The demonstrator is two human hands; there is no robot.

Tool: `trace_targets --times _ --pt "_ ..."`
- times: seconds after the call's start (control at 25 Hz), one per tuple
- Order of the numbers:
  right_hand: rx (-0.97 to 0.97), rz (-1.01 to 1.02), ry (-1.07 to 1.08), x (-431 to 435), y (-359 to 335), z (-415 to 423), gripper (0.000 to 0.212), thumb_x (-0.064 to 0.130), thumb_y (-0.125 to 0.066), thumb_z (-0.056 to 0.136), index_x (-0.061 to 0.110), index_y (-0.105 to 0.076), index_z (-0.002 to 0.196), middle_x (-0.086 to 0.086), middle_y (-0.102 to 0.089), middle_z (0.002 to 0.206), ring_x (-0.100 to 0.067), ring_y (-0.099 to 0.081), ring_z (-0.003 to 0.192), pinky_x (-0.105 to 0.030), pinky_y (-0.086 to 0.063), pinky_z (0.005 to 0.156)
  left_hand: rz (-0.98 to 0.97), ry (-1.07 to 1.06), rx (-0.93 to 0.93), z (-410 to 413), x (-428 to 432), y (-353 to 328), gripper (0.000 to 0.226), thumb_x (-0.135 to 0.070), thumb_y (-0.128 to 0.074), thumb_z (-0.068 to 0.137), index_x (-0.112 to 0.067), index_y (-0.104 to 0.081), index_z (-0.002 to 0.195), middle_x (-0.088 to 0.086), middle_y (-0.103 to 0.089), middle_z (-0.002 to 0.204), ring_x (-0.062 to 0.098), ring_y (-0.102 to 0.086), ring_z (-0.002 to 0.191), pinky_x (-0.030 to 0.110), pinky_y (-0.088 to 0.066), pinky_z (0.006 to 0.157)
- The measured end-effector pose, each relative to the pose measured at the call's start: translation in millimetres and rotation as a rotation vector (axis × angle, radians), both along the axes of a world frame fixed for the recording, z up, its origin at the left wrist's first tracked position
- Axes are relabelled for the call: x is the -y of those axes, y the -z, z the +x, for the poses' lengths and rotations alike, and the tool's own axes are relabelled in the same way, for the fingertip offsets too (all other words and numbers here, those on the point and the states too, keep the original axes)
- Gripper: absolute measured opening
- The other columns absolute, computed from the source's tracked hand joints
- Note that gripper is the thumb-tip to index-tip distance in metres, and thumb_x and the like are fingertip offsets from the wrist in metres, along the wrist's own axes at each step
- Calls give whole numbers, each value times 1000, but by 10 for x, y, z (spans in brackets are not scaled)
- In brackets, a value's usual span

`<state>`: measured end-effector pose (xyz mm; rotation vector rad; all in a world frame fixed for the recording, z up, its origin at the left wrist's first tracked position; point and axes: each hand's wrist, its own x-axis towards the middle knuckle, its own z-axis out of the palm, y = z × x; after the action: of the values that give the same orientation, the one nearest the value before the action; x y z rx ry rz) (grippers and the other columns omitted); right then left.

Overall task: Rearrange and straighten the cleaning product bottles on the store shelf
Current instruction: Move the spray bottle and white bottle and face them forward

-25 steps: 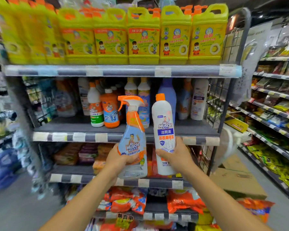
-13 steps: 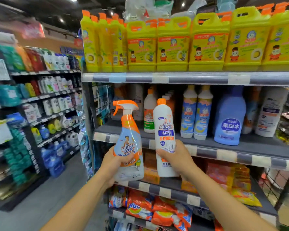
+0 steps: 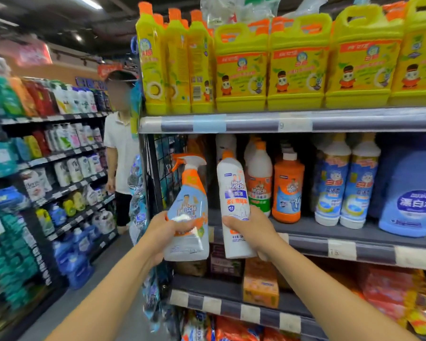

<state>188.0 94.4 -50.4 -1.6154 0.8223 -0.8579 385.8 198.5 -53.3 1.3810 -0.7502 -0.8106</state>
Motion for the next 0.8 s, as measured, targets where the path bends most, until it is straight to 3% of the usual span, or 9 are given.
trace_targets --times 0.24,0.44,0.6,0.68,0.8 --pt "15 -25 43 273 -3 397 26 26 -79 76 18 -66 97 -7 -74 95 -22 -72 85 -46 -59 79 -23 85 7 270 264 -47 39 -10 -80 72 -10 -66 108 12 -77 93 32 -74 81 40 -59 62" --pt "7 -48 101 489 18 646 21 28 -80 73 20 -67 88 -4 -74 86 -17 -72 74 -36 -61 66 -57 129 64 456 453 -122 37 -11 -82 71 -12 -67 105 8 -77 93 28 -74 83 38 -59 67" --pt "-10 -43 163 675 30 763 41 31 -81 72 12 -65 104 -9 -72 96 -23 -71 85 -42 -60 78 -109 133 113 475 642 -132 25 -6 -78 74 -16 -69 95 -2 -78 84 13 -74 75 19 -55 56" --pt "0 1 200 721 62 775 52 34 -82 71 10 -61 111 -9 -70 103 -23 -69 88 -38 -59 76 -130 139 146 519 777 -74 25 -6 -77 75 -22 -67 91 -9 -77 82 11 -73 76 21 -53 61" --pt "71 53 226 778 63 834 57 33 -82 69 12 -55 115 -7 -67 109 -20 -67 92 -33 -57 72 -149 108 151 615 994 46 33 -6 -79 72 -26 -63 93 -4 -77 88 16 -72 81 29 -50 69"
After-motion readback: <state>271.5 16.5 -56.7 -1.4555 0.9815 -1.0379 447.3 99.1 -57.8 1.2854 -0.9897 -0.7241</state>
